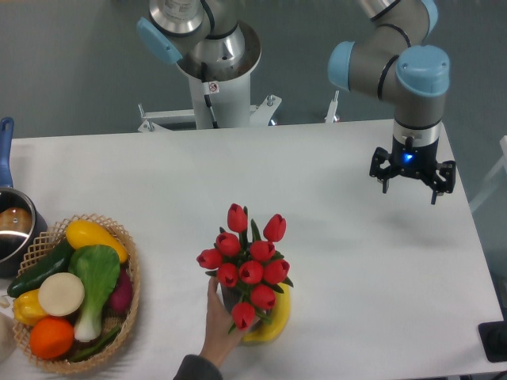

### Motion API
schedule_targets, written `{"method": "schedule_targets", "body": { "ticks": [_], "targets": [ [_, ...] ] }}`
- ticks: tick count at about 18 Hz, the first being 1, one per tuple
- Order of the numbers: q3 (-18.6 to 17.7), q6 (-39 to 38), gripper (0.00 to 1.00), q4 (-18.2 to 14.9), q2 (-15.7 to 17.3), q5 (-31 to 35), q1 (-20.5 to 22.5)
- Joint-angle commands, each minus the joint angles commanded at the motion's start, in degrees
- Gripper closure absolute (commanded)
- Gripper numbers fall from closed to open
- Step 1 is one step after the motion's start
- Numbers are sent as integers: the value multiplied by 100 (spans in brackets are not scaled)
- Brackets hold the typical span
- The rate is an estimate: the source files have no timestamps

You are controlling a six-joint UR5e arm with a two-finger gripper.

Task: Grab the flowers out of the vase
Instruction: 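Move the open gripper toward the red tulips in the grey vase, then lower the gripper onto the tulip stems above the vase rim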

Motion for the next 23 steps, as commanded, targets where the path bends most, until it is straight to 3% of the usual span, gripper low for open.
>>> {"method": "schedule_targets", "body": {
  "ticks": [7, 12, 16, 19, 21, 23],
  "targets": [
    [-131, -26, 0, 18, 70, -105, -17],
    [-764, -35, 0, 97, 842, -527, -166],
    [-764, -807, 0, 105, 1045, -904, -553],
    [-922, -896, 0, 105, 1405, -1947, -580],
    [-1089, -896, 0, 105, 1564, -2991, -571],
    [-1116, -949, 0, 97, 1573, -3881, -580]
  ]
}}
